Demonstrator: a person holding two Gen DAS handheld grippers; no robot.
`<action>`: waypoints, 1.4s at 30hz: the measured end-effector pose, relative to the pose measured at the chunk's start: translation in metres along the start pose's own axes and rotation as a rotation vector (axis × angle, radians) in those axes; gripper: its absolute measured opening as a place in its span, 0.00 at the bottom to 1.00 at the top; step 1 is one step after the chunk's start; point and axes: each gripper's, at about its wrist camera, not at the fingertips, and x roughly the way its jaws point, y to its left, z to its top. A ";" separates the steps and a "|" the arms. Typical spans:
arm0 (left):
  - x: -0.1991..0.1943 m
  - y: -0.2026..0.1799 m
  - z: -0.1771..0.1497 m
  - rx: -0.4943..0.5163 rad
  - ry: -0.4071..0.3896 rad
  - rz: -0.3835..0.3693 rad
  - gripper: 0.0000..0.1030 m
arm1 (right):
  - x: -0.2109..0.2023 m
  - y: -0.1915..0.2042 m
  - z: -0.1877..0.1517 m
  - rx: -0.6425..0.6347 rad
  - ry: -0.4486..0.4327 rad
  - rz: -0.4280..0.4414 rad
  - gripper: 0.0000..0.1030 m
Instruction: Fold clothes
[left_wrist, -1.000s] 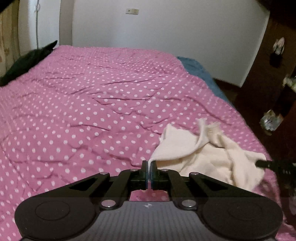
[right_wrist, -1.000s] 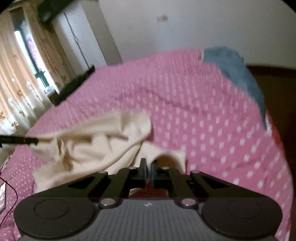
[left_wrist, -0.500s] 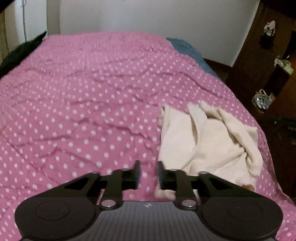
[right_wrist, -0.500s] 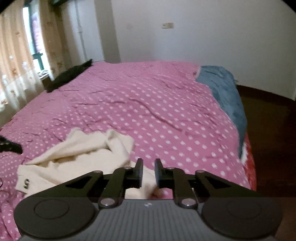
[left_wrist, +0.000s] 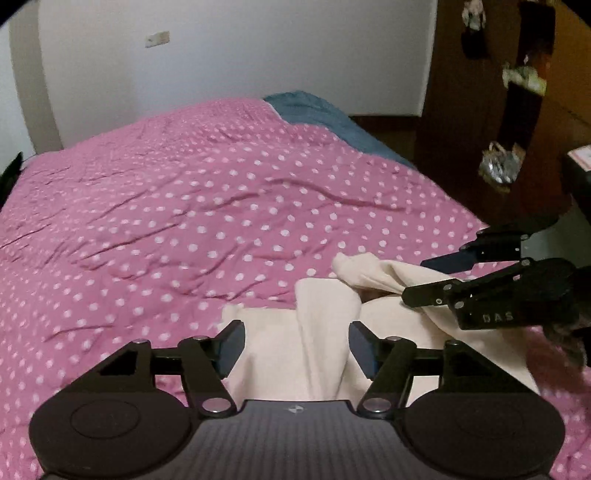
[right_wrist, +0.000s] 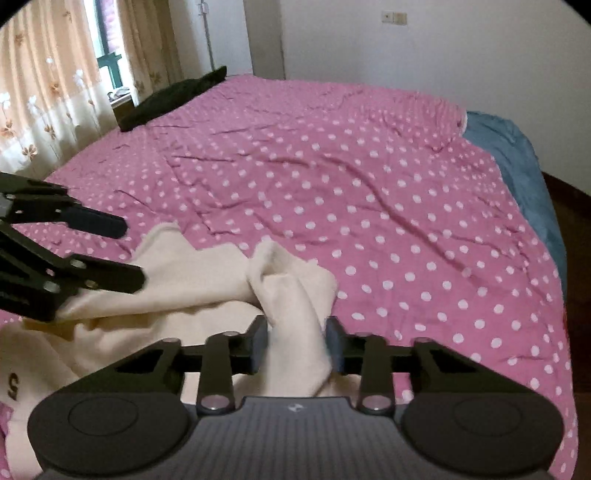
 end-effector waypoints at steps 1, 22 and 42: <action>0.008 -0.004 0.003 0.014 0.006 0.008 0.62 | -0.002 -0.002 -0.001 0.006 -0.002 0.000 0.15; -0.048 0.043 -0.014 -0.125 -0.062 0.056 0.05 | -0.160 -0.055 -0.082 0.111 -0.089 -0.322 0.11; -0.036 0.044 -0.014 -0.137 -0.094 0.166 0.00 | -0.112 -0.056 -0.072 0.215 -0.078 -0.107 0.49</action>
